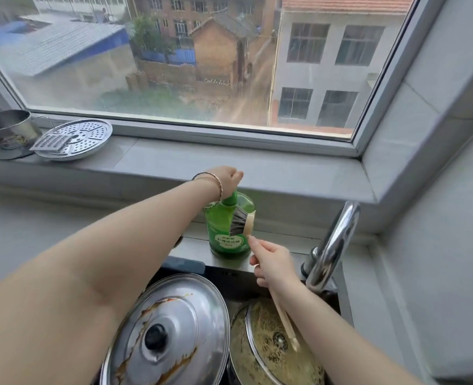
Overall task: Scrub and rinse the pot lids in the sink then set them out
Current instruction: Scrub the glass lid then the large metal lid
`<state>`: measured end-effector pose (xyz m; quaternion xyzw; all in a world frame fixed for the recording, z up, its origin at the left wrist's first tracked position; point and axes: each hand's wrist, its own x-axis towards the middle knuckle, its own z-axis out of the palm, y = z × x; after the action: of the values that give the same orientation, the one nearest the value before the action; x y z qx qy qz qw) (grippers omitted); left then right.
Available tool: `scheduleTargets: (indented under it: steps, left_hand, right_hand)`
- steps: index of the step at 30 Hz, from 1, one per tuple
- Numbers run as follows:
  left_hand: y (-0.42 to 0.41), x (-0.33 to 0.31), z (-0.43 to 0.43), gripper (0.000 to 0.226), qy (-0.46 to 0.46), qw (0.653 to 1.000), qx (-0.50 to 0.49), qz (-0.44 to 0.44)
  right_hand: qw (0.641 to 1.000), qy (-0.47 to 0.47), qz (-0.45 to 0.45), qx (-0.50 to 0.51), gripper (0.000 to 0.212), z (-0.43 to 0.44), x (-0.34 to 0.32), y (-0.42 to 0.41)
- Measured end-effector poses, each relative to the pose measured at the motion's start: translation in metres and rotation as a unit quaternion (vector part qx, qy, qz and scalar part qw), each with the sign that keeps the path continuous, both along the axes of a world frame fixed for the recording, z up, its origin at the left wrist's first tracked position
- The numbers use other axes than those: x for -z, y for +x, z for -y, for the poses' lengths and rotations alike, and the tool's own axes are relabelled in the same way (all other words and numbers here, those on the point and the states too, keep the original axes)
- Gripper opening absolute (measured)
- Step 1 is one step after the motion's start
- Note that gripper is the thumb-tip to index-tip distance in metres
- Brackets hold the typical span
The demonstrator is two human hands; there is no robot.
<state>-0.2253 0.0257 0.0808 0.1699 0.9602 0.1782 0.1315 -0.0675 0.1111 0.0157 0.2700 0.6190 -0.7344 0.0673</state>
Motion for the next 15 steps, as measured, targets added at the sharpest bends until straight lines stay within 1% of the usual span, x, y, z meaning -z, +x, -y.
scheduleTargets:
  steps: [1, 4, 9, 13, 15]
  left_hand:
    - [-0.004, 0.005, -0.002, 0.038, 0.003, 1.0, 0.002, 0.01]
    - [-0.009, 0.017, -0.004, 0.038, 0.049, 0.999, 0.0, 0.015]
    - [-0.016, 0.022, -0.002, 0.037, 0.053, 0.998, 0.016, 0.024]
    - [-0.015, 0.03, -0.001, 0.035, 0.075, 0.996, 0.028, 0.025]
    - [-0.015, 0.028, -0.002, 0.035, 0.066, 0.997, 0.036, 0.034]
  right_hand:
    - [1.0, -0.001, -0.003, 0.001, 0.022, 0.0, 0.001, -0.004]
    - [1.0, -0.016, -0.01, 0.018, 0.019, 0.002, 0.007, -0.013]
    - [0.998, -0.053, -0.011, 0.019, 0.012, 0.008, 0.011, -0.015]
    - [0.998, -0.059, -0.011, 0.018, 0.01, 0.011, 0.011, -0.016]
    - [0.998, -0.061, -0.011, 0.023, 0.011, 0.012, 0.011, -0.016]
